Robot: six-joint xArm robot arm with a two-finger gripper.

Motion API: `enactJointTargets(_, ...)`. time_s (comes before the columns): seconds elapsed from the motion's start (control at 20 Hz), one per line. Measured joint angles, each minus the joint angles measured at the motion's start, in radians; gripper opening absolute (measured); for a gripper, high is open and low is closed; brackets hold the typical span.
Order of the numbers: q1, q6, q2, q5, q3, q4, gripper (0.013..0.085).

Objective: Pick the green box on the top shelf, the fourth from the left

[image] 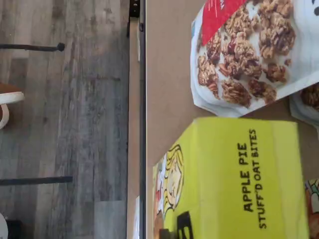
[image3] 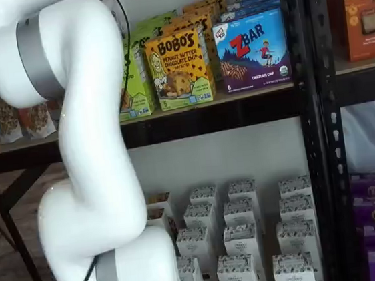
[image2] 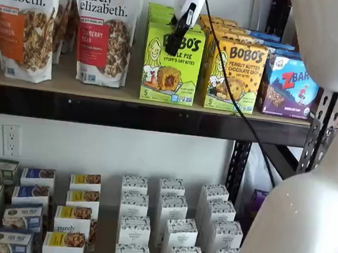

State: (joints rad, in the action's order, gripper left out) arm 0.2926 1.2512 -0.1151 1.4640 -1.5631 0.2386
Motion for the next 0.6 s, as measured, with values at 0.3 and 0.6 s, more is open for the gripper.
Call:
enactJointTargets(0.3, -0.001, 0.001, -0.004, -0.005, 0.005, 0.006, 0.0410)
enactJointTargets(0.6, -0.004, 0.003, -0.005, 0.000, 0.003, 0.010, 0.0250)
